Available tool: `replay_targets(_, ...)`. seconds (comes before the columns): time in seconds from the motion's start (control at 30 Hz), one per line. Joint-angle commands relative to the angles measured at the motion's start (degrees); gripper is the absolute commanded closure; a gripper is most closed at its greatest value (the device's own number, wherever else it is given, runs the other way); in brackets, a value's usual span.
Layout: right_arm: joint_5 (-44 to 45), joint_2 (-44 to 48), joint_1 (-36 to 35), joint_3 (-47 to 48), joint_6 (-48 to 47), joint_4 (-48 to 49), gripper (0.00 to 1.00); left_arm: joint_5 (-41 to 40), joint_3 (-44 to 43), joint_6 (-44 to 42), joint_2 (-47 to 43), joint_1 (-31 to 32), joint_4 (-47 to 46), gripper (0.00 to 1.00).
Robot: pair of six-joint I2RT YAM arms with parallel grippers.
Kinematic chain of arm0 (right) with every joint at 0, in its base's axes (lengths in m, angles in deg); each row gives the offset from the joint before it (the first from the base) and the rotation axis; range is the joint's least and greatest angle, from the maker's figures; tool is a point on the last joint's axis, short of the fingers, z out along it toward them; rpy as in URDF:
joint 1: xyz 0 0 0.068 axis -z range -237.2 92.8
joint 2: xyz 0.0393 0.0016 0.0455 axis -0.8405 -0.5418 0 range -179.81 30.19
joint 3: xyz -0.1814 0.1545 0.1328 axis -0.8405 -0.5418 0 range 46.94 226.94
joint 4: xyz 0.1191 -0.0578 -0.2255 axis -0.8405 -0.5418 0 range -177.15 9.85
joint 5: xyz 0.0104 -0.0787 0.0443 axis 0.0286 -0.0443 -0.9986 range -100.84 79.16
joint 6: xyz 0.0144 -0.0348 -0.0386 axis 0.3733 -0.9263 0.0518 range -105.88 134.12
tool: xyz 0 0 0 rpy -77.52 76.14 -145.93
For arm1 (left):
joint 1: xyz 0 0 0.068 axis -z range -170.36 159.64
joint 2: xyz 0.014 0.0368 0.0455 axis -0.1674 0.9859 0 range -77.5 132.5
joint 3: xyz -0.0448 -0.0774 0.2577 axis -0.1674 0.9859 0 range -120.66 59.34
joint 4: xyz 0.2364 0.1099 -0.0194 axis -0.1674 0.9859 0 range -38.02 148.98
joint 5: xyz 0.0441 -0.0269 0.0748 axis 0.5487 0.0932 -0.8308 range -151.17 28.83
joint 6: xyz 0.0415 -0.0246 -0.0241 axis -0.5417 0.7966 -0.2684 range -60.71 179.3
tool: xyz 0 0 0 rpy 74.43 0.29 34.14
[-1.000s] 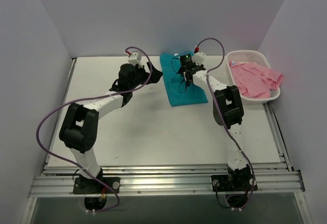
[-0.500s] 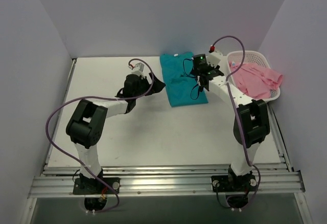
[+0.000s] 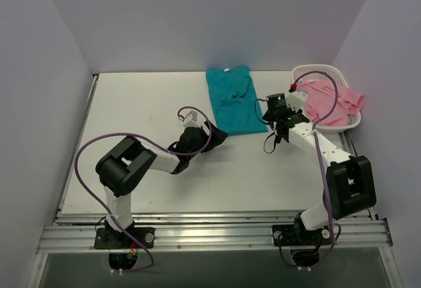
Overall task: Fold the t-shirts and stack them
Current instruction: Fold the tshirt
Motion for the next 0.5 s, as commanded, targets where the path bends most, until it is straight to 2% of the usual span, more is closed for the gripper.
replay_targets(0.0, -0.4, 4.1, 0.1, -1.8, 0.1, 0.5, 0.49, -6.4, -1.9, 4.6, 3.0, 1.1, -5.0, 0.11)
replay_targets(0.3, 0.0, 10.1, 0.2, -4.0, -1.6, -0.2, 0.49, -15.5, -5.8, 5.6, 4.5, 4.4, 0.5, 0.11)
replay_targets(0.47, -1.5, 10.1, 0.3, -5.6, -1.4, 1.4, 0.49, -16.0, -9.2, 7.1, 8.0, 5.2, 0.2, 0.15)
